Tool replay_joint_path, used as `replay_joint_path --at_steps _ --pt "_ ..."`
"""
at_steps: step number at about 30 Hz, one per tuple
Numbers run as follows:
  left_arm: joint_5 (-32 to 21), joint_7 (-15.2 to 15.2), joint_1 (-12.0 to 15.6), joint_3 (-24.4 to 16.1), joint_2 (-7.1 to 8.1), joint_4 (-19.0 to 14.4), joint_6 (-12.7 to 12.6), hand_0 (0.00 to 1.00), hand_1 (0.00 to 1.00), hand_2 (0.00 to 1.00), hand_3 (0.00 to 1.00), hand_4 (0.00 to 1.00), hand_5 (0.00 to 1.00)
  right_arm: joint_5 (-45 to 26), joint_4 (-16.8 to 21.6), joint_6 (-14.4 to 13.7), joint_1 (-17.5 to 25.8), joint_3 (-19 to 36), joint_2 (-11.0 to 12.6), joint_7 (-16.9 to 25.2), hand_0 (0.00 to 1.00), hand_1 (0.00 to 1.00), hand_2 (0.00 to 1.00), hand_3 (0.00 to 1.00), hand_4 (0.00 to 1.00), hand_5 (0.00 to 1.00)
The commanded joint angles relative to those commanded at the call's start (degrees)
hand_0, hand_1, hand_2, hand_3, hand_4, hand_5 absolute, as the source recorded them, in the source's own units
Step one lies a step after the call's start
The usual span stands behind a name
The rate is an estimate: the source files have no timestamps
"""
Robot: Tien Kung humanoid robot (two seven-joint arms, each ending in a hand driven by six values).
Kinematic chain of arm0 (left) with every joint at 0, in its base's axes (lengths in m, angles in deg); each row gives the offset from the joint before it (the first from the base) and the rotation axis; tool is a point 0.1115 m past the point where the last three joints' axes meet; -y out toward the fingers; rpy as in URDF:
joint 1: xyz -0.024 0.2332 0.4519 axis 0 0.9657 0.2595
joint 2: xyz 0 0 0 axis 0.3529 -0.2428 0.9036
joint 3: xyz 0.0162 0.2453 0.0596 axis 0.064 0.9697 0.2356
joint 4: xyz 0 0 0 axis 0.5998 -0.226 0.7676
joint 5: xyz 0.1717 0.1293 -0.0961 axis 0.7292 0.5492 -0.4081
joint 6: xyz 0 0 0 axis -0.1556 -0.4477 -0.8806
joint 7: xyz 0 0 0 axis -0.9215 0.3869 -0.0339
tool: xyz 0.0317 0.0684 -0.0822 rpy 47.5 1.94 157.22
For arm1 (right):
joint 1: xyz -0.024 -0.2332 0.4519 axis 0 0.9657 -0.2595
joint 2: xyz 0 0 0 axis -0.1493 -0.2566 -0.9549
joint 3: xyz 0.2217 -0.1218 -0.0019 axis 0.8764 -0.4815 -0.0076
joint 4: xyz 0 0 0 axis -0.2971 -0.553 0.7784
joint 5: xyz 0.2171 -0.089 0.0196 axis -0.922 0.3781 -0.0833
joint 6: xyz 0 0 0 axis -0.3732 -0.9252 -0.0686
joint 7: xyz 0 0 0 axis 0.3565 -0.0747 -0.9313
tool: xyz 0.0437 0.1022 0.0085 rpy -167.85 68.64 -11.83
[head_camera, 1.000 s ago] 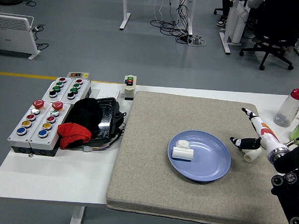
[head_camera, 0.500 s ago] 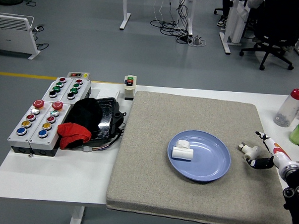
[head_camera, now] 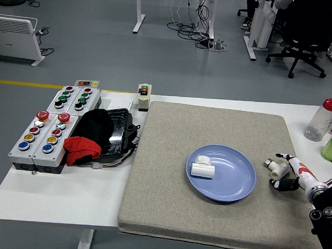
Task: Pick pipe place plate twice
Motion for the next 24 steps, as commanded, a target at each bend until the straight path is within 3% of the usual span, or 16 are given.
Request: replay_joint_path --at_steps 4,5,10,11,17,24 --pt "-0.36 -0.14 -0.05 0.28 0.01 -0.02 0.06 0.692 0.664 0.681 0.612 0.252 0.998 1.45 -0.60 -0.28 -0.36 -0.19 0.10 0.59 0.709 0.730 0.746 0.767 0.727 0.286" --pt "-0.43 -0.17 -0.07 0.36 0.02 -0.03 0.07 0.691 0.664 0.681 0.612 0.250 0.998 1.75 -0.70 -0.43 -0.42 -0.22 0.13 0.62 0.481 0.577 0.592 0.690 0.676 0.245" --pt "-0.62 -0.21 -0.11 0.50 0.04 -0.04 0.11 0.691 0.664 0.681 0.612 0.250 0.998 2.11 -1.02 -2.26 -0.52 -0.23 0.23 1.15 0.481 0.577 0.592 0.690 0.676 0.245" --pt "-0.63 -0.21 -0.12 0.53 0.04 -0.05 0.12 0.692 0.664 0.681 0.613 0.250 0.998 2.07 -1.10 -2.55 -0.53 -0.22 0.22 1.16 0.372 0.492 0.550 0.661 0.595 0.182" --pt "-0.65 -0.23 -0.12 0.59 0.04 -0.06 0.13 0.692 0.665 0.681 0.613 0.249 0.998 1.83 -0.59 -2.63 -0.17 -0.15 0.26 1.09 0.349 0.473 0.536 0.635 0.563 0.170" --pt "-0.40 -0.13 -0.11 0.44 0.05 -0.06 0.15 0.692 0.665 0.681 0.613 0.249 0.998 0.52 4.28 -3.39 0.88 -2.07 0.91 0.96 0.349 0.470 0.534 0.632 0.575 0.183"
